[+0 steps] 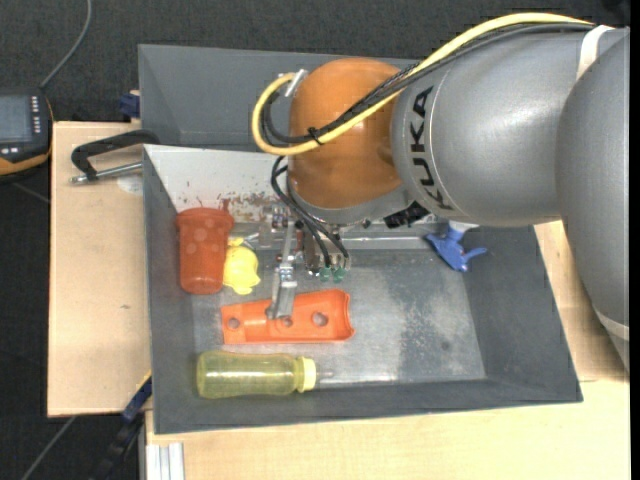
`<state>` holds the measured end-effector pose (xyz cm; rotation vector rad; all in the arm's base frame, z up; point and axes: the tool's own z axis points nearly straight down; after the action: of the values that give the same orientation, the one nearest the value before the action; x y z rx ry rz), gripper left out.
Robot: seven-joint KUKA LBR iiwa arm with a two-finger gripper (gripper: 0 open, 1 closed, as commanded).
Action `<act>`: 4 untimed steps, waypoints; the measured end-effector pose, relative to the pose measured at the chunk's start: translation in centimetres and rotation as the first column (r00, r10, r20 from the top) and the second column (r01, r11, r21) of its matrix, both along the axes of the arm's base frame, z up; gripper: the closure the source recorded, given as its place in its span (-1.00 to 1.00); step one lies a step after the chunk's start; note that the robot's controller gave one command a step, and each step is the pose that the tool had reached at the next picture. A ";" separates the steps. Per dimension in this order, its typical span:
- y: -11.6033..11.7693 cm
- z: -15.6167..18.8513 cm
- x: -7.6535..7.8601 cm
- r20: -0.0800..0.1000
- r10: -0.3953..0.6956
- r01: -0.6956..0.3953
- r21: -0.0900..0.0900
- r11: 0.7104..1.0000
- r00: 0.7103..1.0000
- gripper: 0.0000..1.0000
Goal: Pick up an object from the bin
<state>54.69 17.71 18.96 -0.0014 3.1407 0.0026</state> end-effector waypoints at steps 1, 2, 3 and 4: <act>-6.2 -6.7 -0.4 -0.004 0.049 -0.049 0.000 0.999 0.999 -1.00; -6.4 -6.4 -0.7 0.001 0.056 -0.056 0.001 0.998 0.998 -1.00; -5.9 -5.2 -2.0 -0.004 -0.076 0.076 0.001 0.997 0.997 -1.00; -6.4 -11.1 -2.2 0.006 -0.116 0.115 0.004 0.993 0.993 -1.00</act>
Offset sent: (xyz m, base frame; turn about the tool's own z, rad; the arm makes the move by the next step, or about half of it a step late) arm -0.0102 -0.0546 -0.0482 -0.0628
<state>52.54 11.34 7.88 0.1799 3.1291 0.0086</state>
